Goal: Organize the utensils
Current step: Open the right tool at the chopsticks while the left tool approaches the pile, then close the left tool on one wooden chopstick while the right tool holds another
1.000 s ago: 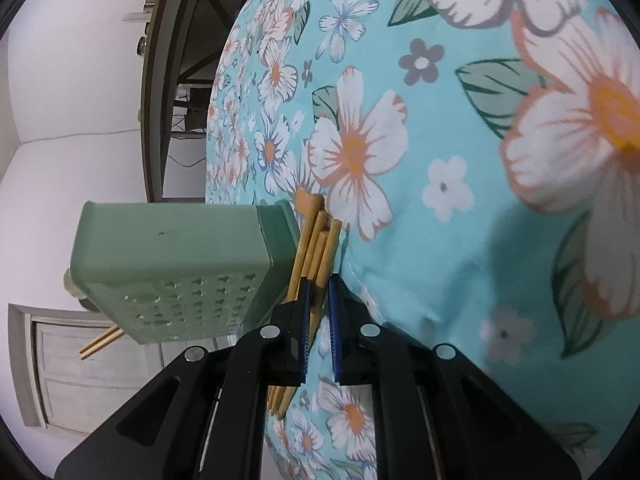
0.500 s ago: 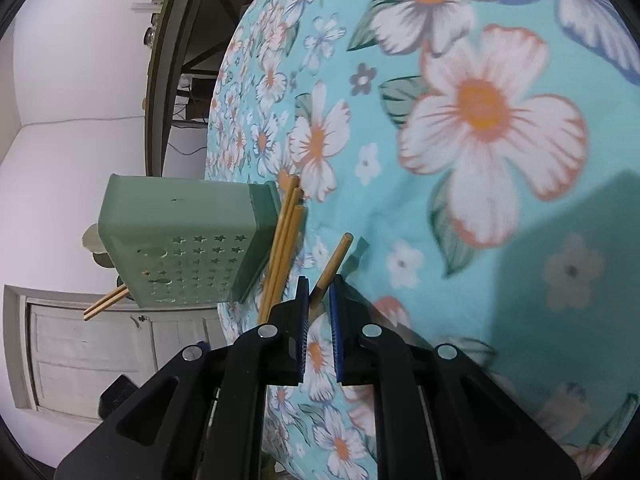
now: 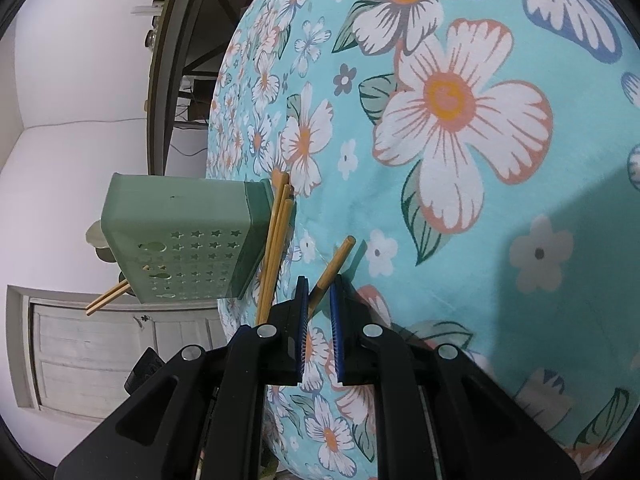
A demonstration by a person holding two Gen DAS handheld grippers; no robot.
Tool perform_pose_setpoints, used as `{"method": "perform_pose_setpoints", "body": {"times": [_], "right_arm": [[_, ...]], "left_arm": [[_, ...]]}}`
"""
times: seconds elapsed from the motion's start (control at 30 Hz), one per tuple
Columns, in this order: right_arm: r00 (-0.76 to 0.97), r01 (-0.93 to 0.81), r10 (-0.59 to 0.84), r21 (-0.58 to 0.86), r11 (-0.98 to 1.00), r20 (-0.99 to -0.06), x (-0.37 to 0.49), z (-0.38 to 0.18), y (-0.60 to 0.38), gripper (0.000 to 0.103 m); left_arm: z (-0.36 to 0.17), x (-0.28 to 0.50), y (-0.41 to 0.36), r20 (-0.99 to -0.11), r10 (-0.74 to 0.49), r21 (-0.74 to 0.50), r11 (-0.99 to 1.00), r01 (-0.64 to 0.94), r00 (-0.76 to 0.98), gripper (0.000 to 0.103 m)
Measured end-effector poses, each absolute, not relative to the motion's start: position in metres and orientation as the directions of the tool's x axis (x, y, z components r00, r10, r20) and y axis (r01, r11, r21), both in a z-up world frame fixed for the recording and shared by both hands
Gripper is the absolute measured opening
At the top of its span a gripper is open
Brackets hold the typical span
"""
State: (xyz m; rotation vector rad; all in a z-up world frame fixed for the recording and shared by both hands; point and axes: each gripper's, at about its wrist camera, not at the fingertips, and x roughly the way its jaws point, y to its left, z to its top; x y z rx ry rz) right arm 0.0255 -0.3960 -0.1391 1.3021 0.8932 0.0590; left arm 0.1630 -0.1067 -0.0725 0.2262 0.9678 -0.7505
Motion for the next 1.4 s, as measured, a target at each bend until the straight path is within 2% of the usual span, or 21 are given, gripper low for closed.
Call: {"method": "perform_pose_setpoints", "body": {"times": [0.1, 0.77, 0.97, 1.2, 1.4], "right_arm": [[0.673, 0.432, 0.511, 0.845, 0.315, -0.535, 0.027, -0.138, -0.397, 0.011], [0.672, 0.430, 0.509, 0.843, 0.322, -0.538, 0.014, -0.137, -0.402, 0.011], [0.673, 0.432, 0.510, 0.844, 0.317, -0.536, 0.011, -0.139, -0.404, 0.011], [0.674, 0.433, 0.512, 0.846, 0.310, -0.533, 0.008, -0.142, -0.406, 0.011], [0.674, 0.434, 0.512, 0.846, 0.309, -0.532, 0.008, -0.142, -0.407, 0.011]], "left_arm": [[-0.072, 0.157, -0.111, -0.813, -0.481, -0.143, 0.712, 0.688, 0.328, 0.015], [-0.055, 0.128, -0.093, -0.803, -0.523, -0.214, 0.700, 0.682, 0.285, 0.008], [-0.036, 0.108, -0.078, -0.780, -0.577, -0.249, 0.642, 0.725, 0.242, 0.006], [-0.059, 0.090, -0.056, -0.871, -0.482, -0.258, 0.615, 0.745, 0.097, 0.006], [-0.057, 0.083, -0.045, -0.881, -0.467, -0.257, 0.616, 0.745, 0.082, 0.009]]}}
